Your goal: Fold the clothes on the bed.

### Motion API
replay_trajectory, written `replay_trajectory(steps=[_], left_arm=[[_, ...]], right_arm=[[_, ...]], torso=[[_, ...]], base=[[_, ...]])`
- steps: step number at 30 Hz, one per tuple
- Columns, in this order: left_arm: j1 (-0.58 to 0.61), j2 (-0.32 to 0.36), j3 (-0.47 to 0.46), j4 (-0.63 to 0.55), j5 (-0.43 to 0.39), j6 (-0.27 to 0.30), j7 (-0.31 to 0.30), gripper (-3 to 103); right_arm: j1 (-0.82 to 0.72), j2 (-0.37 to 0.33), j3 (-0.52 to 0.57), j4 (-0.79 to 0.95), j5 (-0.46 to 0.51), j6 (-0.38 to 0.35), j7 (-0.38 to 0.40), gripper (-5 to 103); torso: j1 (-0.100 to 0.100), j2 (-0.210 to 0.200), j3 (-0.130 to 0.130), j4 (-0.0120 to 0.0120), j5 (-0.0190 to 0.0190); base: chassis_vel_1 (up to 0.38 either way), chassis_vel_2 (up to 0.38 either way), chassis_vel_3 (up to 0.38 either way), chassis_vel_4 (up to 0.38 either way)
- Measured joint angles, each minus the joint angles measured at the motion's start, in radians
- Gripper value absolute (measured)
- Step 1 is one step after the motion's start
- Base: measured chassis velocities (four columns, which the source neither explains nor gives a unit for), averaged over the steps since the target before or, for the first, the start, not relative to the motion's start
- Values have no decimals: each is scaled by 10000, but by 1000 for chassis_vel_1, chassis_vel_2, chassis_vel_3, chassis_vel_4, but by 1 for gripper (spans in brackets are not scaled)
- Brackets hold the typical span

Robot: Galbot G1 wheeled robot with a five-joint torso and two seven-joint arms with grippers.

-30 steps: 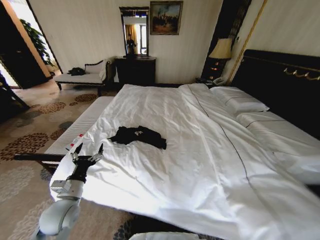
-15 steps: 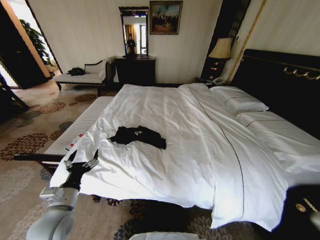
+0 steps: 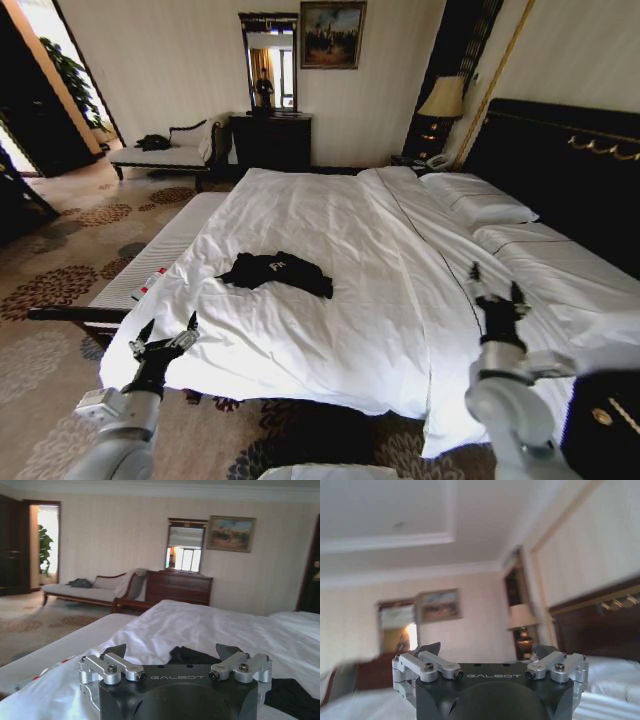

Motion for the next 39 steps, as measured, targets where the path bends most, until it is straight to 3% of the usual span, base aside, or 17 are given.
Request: replay_trajectory(steps=[2,6,8,12,13,16,19,25,31,39], left_arm=[[60,93,161,26,377,-138,145,100],[323,347,201,-82,704,-298,275,100],[388,418,174,-136,739,-328,292,100],[383,711,41,-260,870,-433,344,100],[383,711,41,-260,870,-433,344,100],[334,891,-47,-419,709,-719,409,100],[241,886,-84,-553,259,-736,451,100],[62,987,172,-413,308,-712,631,100],[-143,1094,236,-414,516,-733,654,100],[-31,749,483,-363,1070,-880,662,100]], right_arm=[[-346,-58,-549,-183,-1687,95,64,100],[-622,-232,-1188,-391,-2428,-75,437,100],[-704,-320,-1360,-433,-2332,-78,380,100],[-752,-522,-1735,-406,-1060,-372,-310,100],[-752,-522,-1735,-406,-1060,-372,-310,100],[-604,-554,-1817,-105,326,-1518,127,100],[-563,-631,-1718,-36,797,-1755,323,100],[-792,-590,-1036,-127,77,-74,-1018,100],[-1022,-465,-769,-324,-1247,905,-1479,100],[-1002,-328,-662,-253,-1352,1002,-1406,100]], torso=[[0,0,0,2,-1],[0,0,0,4,1],[0,-1,0,4,1],[-1,0,0,4,1],[-1,0,0,4,1],[1,0,0,4,0],[0,0,1,5,2],[0,0,0,4,0],[0,0,0,3,2],[0,0,0,5,0]], base=[[0,0,0,0],[0,0,0,0],[0,0,0,0],[0,0,0,0],[0,0,0,0],[0,0,0,0],[0,0,0,0],[0,0,0,0],[0,0,0,0],[0,0,0,0]])
